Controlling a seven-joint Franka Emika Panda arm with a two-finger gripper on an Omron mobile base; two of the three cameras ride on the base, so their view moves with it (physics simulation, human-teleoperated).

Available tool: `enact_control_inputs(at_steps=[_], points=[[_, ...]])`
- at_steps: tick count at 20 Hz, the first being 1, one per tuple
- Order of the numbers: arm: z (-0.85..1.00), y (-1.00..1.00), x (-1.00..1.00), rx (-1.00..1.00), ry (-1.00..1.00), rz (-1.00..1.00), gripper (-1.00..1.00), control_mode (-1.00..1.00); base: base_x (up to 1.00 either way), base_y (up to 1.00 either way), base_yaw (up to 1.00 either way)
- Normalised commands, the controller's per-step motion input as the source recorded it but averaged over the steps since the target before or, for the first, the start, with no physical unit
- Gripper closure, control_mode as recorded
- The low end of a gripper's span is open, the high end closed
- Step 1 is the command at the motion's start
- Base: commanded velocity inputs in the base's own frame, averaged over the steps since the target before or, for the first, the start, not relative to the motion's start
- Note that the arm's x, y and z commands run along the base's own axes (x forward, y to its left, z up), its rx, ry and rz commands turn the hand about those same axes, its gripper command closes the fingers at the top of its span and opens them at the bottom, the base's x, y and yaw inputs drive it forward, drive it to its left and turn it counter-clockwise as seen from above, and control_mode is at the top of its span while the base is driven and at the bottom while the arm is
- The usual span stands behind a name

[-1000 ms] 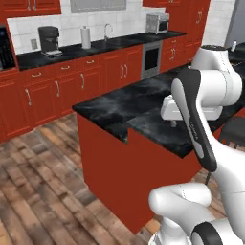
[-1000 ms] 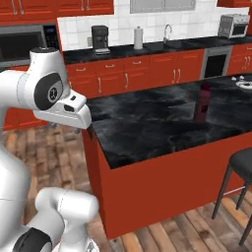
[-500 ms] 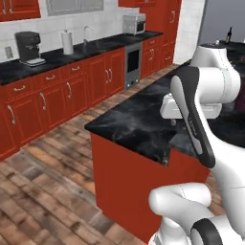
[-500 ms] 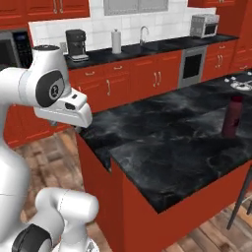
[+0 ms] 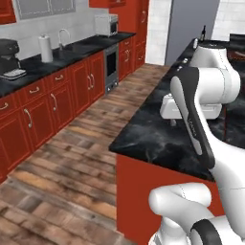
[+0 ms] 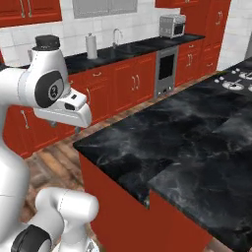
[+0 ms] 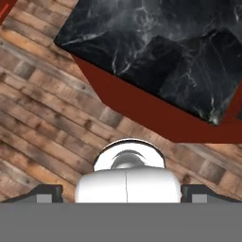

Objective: Place the drinks on the dining counter in a tight cluster.

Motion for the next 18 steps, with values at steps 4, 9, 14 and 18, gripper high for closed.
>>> enact_control_inputs(at_steps=[4,9,14,18], points=[[0.0,0.0,0.0,0.0,0.0,0.0,-1.0,1.0,0.58,1.0,-0.39],[0.0,0.0,0.0,0.0,0.0,0.0,-1.0,1.0,0.34,1.0,-0.45],[0.0,0.0,0.0,0.0,0.0,0.0,-1.0,1.0,0.36,1.0,-0.53],[0.0,0.0,0.0,0.0,0.0,0.0,-1.0,1.0,0.42,1.0,-0.56]])
